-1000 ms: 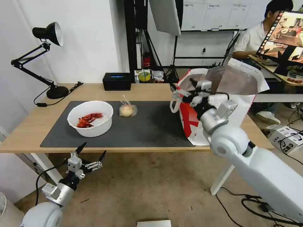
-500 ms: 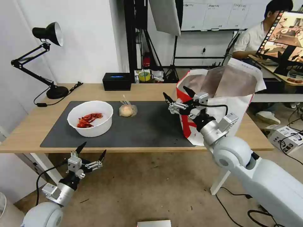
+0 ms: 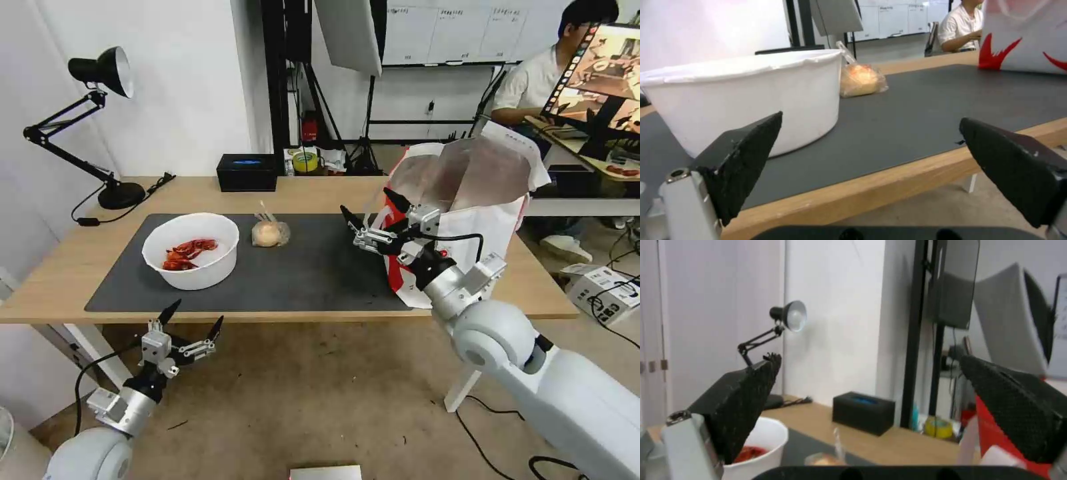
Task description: Pick up the trash from the table and place it into the takeout bag.
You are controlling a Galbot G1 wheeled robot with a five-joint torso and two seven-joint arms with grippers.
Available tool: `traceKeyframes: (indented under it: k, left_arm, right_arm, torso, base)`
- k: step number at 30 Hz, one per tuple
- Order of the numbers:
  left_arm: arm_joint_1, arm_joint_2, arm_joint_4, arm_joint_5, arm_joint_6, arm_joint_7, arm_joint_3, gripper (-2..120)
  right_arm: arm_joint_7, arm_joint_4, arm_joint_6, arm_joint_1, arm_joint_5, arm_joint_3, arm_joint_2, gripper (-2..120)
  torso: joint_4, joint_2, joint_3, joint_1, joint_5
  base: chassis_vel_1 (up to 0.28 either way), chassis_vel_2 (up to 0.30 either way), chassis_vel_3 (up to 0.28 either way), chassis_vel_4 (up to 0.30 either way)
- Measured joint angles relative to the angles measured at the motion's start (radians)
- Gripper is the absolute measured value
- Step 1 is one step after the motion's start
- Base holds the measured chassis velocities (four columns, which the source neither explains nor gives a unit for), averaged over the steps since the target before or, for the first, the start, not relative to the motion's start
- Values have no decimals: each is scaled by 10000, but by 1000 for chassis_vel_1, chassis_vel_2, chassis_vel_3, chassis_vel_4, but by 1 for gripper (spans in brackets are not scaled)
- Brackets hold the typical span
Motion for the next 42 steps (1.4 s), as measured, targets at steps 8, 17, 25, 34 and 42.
traceKeyframes:
  k: [8, 17, 25, 34, 42]
  left_arm:
    - [144, -76, -203, 60, -5, 1, -42, 100]
    - [294, -146, -309, 68, -6, -2, -201, 100]
    - [338, -266, -370, 118, -7, -6, -226, 100]
    - [387, -325, -375, 174, -44, -7, -245, 100]
    - [358, -293, -304, 171, -103, 6, -250, 100]
  right_arm:
    - [-43, 329, 106, -219, -227, 304, -296, 100]
    - [-104, 710, 106, -1247, -256, 894, -292, 100]
    - [-3, 986, 144, -2460, -314, 1426, -115, 100]
    - [131, 1047, 334, -4254, -936, 1995, 626, 100]
    - [163, 734, 736, -6175, -2210, 2379, 1884, 100]
  torso:
    - [0, 0, 0, 0, 0]
    - [0, 0, 0, 0, 0]
    - [-1, 0, -1, 0, 0]
    - [0, 0, -1, 0, 1]
    - [0, 0, 0, 1, -1]
  base:
    - [0, 0, 0, 0]
    - [0, 0, 0, 0]
    - [0, 0, 0, 0]
    - [0, 0, 0, 0]
    - [0, 0, 0, 0]
